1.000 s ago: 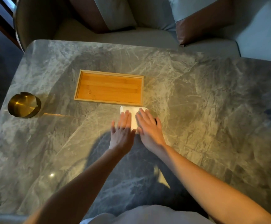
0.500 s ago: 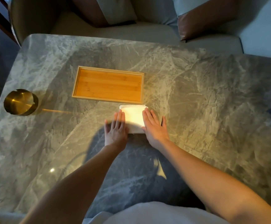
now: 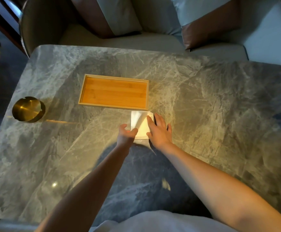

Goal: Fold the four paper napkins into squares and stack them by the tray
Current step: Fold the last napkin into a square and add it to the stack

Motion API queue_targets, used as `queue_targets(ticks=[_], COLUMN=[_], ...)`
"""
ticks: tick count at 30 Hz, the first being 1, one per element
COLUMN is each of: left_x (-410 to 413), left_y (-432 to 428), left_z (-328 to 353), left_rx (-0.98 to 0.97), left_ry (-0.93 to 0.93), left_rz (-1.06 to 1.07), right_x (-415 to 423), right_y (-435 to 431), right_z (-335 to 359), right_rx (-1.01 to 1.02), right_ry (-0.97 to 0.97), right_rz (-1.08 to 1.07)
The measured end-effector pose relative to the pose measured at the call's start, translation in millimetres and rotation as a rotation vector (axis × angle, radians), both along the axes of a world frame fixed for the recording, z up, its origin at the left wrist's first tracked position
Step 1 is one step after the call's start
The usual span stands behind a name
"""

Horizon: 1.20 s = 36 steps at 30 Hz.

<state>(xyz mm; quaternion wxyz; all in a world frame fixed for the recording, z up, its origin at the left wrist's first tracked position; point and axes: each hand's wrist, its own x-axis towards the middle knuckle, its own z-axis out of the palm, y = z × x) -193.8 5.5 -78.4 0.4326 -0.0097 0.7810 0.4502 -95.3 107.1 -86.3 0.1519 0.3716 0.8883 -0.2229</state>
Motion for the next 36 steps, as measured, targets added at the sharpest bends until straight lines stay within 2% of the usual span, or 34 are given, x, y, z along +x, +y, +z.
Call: queue_targets(ticks=[4, 8, 10, 11, 14, 16, 19, 21, 24, 27, 30, 33, 36], left_x=[-8.3, -7.0, -8.0, -9.0, -10.2, -10.6, -13.2, -17.4, -29.6, -42.3, -58.1, -79.2, -96.4], left_y=[-0.6, -4.4, -6.6, -7.7, -12.2, -13.1, -6.1, 0.4, 8.0, 15.3, 25.6, 37.8, 47.9], left_z=[-0.3, -2.0, -0.2, 1.0, 1.0, 0.2, 3.9, 9.8, 18.7, 22.0, 21.3, 17.4, 12.2], left_rx=[-0.008, 0.012, 0.036, 0.06, 0.161, 0.198, 0.214, 0.195, 0.207, 0.219, 0.206, 0.129, 0.045], left_ry=[-0.031, 0.081, 0.108, 0.103, 0.028, -0.013, -0.039, -0.02, 0.054, 0.142, 0.234, 0.352, 0.441], left_rz=[-0.081, -0.053, -0.058, -0.06, -0.039, 0.019, 0.122, 0.139, 0.083, 0.016, 0.016, -0.045, -0.098], right_x=[-0.3, 3.8, 7.7, 10.5, 11.9, 8.5, 6.8, 6.9, -5.9, -27.0, -46.3, -61.4, -72.0], right_y=[-0.2, -4.0, -6.6, -10.2, -27.5, -36.5, -37.8, -31.6, -15.7, 5.6, 24.1, 37.3, 46.7], right_z=[2.3, 2.2, 2.2, 2.1, 7.4, 11.4, 14.6, 12.9, 16.4, 25.8, 30.0, 32.2, 34.0], right_rx=[0.003, -0.01, -0.029, -0.066, -0.305, -0.505, -0.976, -1.139, -1.096, -0.905, -0.801, -0.752, -0.731], right_ry=[0.013, 0.052, 0.184, 0.308, 0.66, 0.723, 0.701, 0.718, 0.78, 0.773, 0.733, 0.728, 0.745], right_rz=[0.009, -0.004, -0.091, -0.21, -0.772, -1.01, -1.094, -1.076, -1.051, -0.969, -0.875, -0.757, -0.727])
